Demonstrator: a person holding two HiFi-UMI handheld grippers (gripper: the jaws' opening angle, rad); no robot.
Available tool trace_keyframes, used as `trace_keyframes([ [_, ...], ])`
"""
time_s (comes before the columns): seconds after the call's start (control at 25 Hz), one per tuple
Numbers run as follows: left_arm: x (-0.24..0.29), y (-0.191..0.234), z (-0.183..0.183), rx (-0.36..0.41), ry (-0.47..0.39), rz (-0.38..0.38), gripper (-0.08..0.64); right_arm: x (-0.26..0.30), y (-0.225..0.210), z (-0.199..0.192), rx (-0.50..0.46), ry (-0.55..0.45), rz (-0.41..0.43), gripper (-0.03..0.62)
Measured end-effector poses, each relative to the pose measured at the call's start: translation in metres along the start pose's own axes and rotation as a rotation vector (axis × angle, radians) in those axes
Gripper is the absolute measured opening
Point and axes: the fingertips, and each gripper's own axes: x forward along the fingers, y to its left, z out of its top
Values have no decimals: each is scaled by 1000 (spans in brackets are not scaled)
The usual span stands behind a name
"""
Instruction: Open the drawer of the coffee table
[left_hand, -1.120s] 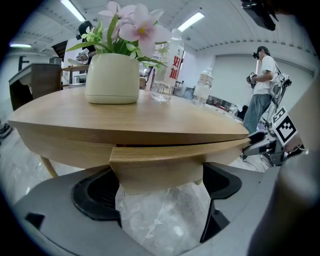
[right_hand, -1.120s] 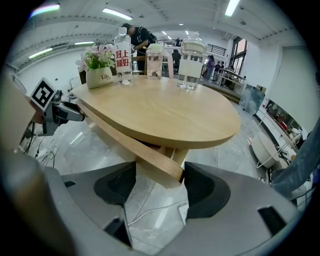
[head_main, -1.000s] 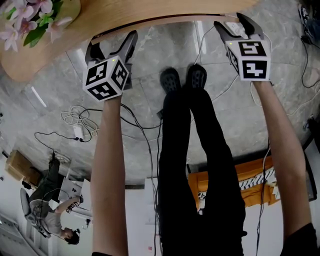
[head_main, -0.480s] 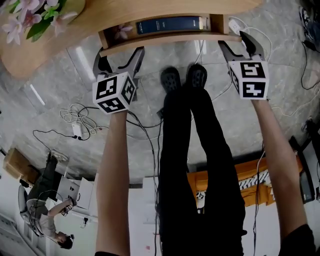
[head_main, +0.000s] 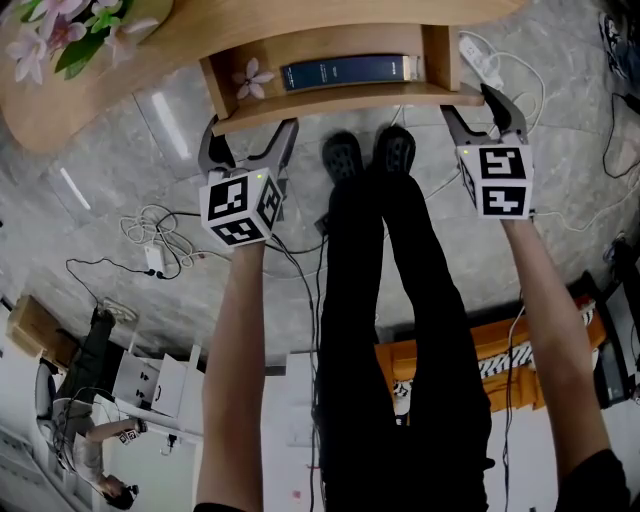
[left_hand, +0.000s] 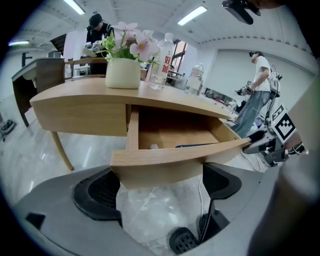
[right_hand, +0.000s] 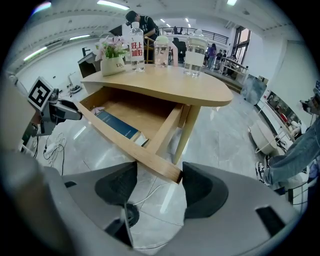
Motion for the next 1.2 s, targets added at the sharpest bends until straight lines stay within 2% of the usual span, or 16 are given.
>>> trace_keyframes([
  [0.56, -17, -2, -29, 4, 44, -3, 508, -10, 19, -28, 8, 46, 8, 275],
  [1.2, -6, 0, -49, -2, 130, 4, 508, 5, 22, -44, 8, 90, 10, 272],
])
